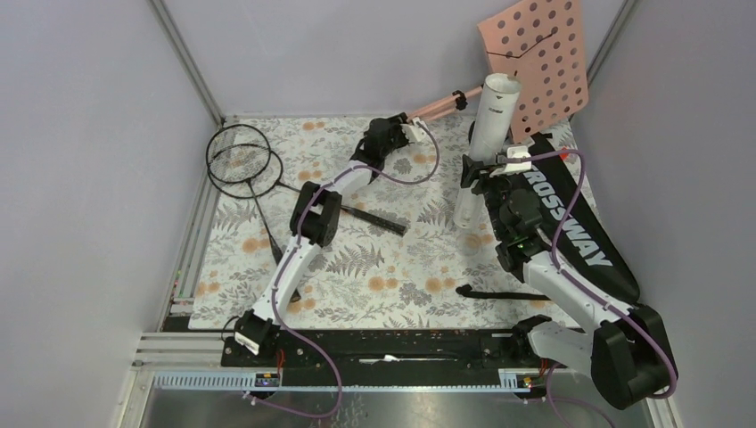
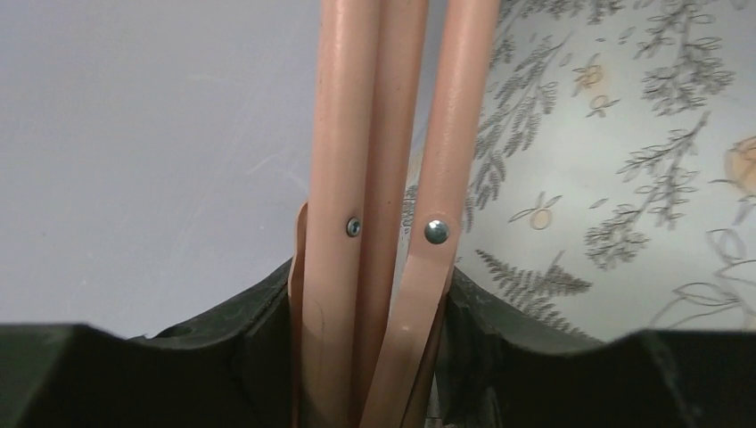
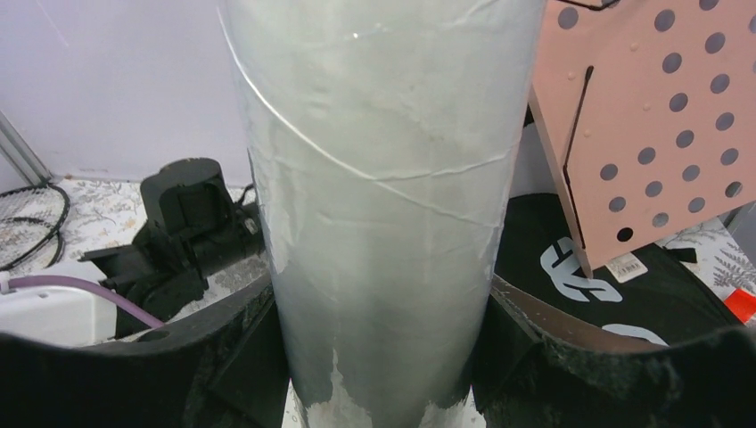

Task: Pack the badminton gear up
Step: Adjust the distractor at the center of the board.

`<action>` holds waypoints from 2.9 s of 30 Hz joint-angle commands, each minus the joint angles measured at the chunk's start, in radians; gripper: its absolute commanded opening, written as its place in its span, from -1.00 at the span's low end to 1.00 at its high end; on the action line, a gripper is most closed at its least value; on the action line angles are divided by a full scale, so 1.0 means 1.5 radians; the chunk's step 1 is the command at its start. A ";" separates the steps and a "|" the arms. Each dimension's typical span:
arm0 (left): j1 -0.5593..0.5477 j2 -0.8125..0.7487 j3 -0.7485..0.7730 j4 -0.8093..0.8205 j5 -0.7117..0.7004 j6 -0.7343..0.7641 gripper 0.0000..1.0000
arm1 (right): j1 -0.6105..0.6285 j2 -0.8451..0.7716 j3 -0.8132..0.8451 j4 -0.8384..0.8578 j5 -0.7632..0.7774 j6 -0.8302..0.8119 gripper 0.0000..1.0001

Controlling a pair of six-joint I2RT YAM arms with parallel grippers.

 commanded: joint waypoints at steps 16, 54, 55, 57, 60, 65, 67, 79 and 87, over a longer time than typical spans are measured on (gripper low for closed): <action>0.160 -0.129 -0.025 0.269 -0.150 -0.177 -0.35 | -0.003 0.034 0.032 0.071 0.008 -0.003 0.02; -0.044 -0.590 -0.592 0.147 -0.229 -0.377 -0.67 | -0.003 -0.051 -0.001 0.068 -0.010 0.050 0.03; -0.069 -0.589 -0.582 0.135 -0.268 -0.418 -0.67 | -0.003 -0.057 -0.002 0.066 -0.009 0.057 0.03; -0.120 -0.585 -0.567 0.105 -0.323 -0.458 -0.67 | -0.003 -0.070 -0.006 0.064 -0.014 0.066 0.03; -0.194 -0.560 -0.536 0.084 -0.411 -0.486 -0.66 | -0.004 -0.102 -0.012 0.050 -0.022 0.070 0.03; -0.237 -0.514 -0.478 -0.010 -0.462 -0.608 -0.66 | -0.003 -0.140 -0.022 0.036 -0.007 0.063 0.03; -0.237 -0.513 -0.495 0.000 -0.439 -0.642 -0.64 | -0.003 -0.149 -0.026 0.032 -0.002 0.063 0.03; -0.255 -0.526 -0.585 0.024 -0.384 -0.643 0.06 | -0.003 -0.125 -0.016 0.032 0.011 0.047 0.03; -0.218 -0.573 -0.572 -0.014 -0.354 -0.572 0.97 | -0.003 -0.130 -0.018 0.036 0.038 0.025 0.03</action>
